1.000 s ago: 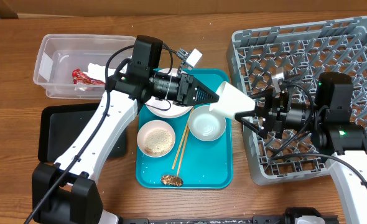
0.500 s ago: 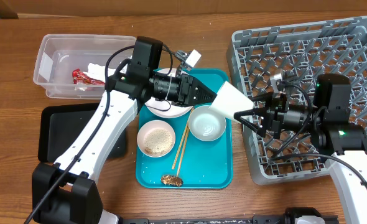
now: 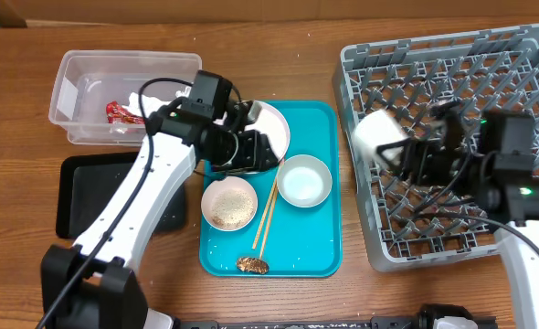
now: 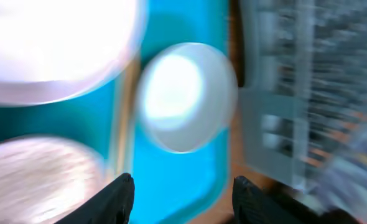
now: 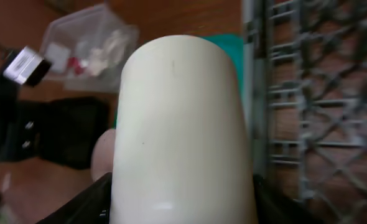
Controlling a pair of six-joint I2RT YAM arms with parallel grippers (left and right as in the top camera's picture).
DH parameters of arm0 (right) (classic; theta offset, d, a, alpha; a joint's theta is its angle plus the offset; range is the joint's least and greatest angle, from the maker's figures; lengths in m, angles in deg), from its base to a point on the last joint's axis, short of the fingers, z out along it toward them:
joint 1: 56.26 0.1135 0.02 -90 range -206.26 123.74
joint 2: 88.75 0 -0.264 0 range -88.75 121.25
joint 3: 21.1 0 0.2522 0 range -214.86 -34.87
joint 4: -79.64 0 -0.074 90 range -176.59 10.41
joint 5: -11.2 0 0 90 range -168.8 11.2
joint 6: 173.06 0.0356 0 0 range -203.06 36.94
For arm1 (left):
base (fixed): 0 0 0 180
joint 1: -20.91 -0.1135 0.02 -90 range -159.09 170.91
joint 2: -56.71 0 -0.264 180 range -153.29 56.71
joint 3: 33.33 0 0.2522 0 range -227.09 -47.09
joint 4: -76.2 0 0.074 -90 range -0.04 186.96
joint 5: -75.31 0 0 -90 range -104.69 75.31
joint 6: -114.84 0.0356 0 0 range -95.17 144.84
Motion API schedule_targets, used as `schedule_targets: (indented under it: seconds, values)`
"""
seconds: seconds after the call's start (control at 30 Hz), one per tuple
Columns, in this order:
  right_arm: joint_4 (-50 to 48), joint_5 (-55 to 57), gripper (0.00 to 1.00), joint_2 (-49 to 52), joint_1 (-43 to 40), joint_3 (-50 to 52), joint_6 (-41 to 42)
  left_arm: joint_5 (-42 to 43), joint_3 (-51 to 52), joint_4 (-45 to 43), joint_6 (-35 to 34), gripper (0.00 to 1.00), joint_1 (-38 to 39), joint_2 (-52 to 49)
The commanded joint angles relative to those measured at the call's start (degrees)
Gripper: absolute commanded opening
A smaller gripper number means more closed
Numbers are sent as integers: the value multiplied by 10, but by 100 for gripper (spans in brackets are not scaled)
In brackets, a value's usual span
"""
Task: Sort waste into correct bins and load items into the dishwasher
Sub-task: 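Place the white cup into the dish rack with the right gripper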
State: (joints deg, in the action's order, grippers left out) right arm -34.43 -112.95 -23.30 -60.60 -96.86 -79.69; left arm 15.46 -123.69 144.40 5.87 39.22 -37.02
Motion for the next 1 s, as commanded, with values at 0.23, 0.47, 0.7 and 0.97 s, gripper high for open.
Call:
schedule_targets:
  seconds: [0.23,0.47,0.7,0.97]
  values:
    - [99,288,4,23,-112,-162,76,-268,-9,54,23,52,-4,91]
    - [194,322,4,132,-243,-256,95,-267,-9,54,23,52,-4,98]
    - [247,356,4,256,-334,-300,119,-265,-9,54,23,51,-4,98]
    - [252,353,5,317,-353,-299,119,-261,-9,54,23,52,-4,98]
